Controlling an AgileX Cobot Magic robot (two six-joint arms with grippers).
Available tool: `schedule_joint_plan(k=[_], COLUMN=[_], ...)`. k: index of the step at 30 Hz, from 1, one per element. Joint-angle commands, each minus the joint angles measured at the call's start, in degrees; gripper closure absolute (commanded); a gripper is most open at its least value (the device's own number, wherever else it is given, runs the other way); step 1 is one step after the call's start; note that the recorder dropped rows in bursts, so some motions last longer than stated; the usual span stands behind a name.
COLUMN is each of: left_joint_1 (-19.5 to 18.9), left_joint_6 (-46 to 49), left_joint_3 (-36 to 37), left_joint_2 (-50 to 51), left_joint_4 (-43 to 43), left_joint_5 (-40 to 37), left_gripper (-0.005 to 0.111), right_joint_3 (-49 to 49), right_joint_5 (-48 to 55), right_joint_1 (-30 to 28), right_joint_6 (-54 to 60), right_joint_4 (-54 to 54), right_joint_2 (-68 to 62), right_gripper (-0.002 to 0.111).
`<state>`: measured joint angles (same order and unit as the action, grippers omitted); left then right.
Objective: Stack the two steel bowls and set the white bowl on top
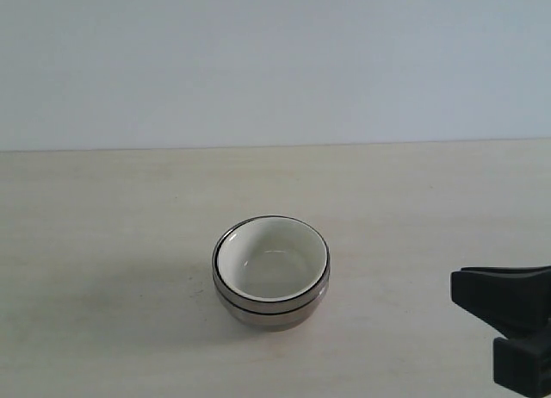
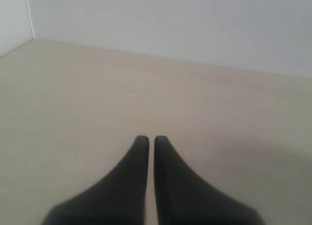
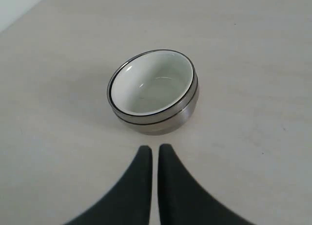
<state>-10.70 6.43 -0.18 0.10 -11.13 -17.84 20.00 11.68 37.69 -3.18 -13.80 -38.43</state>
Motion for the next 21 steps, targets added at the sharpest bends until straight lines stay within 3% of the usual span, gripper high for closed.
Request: schedule_joint_plan(k=[1, 5, 7, 21], left_joint_1=[1.40, 7.96, 8.95, 9.40], left_joint_6=[0.07, 2.07, 2.07, 2.07], left_joint_3=[0.18, 0.18, 0.18, 0.18], left_joint_2=[-0.10, -0.10, -0.10, -0.10], left_joint_4=[0.24, 0.61, 0.61, 0.61], left_joint_5=[-0.28, -2.53, -2.52, -2.52], left_gripper=[0.103, 0.103, 0.103, 0.103], right_joint_3=[-0.01, -0.01, -0.01, -0.01], right_joint_5=[-0.31, -0.31, -0.31, -0.31], right_joint_1=[-0.06, -0.06, -0.06, -0.06], right_joint_6=[0.11, 0.11, 0.11, 0.11], right_joint_4=[0.42, 0.42, 0.42, 0.42], right_joint_2=[0.47, 0.47, 0.47, 0.47], right_gripper=[0.108, 0.108, 0.108, 0.108])
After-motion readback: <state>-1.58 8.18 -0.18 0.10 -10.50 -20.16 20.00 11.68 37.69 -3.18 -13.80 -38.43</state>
